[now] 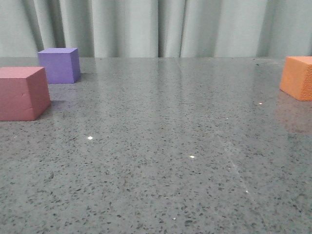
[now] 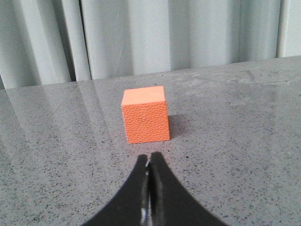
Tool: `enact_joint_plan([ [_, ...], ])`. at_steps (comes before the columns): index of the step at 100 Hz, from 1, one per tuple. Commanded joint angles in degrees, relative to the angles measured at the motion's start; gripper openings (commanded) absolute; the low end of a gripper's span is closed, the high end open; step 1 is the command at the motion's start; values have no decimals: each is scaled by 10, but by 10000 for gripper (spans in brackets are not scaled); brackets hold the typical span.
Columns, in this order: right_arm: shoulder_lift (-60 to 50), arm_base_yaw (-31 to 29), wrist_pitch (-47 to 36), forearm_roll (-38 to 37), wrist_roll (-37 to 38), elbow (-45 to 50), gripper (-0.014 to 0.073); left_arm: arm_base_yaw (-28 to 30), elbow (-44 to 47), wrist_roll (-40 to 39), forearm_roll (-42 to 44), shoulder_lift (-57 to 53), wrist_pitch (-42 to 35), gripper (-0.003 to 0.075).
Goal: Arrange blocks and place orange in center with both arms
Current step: 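Lower the right gripper over the orange cube and open it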
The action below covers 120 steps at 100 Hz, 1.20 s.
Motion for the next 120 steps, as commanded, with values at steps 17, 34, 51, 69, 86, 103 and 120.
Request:
enact_joint_plan([
  [17,-11,0,-48,1,-1,-8,-67,3,31,-1,-4,-15,-47,-19],
  [34,-11,0,-48,1,-1,-8,-67,3,31,-1,-4,-15,-47,-19],
  [51,-11,0,-48,1,-1,-8,-67,3,31,-1,-4,-15,-47,-19],
  [69,-11,0,-123,1,-2,-8,-67,3,31,-1,-4,-15,-47,-19],
  [86,-5,1,-116,1,-1,-60,-67,3,31,-1,-4,-15,-47,-19],
  [103,90,1,81,1,-5,-213,-67,3,31,-1,-4,-15,-47,-19],
  [120,251,1,243,1,-5,-373,-67,3,31,-1,-4,-15,-47,-19],
])
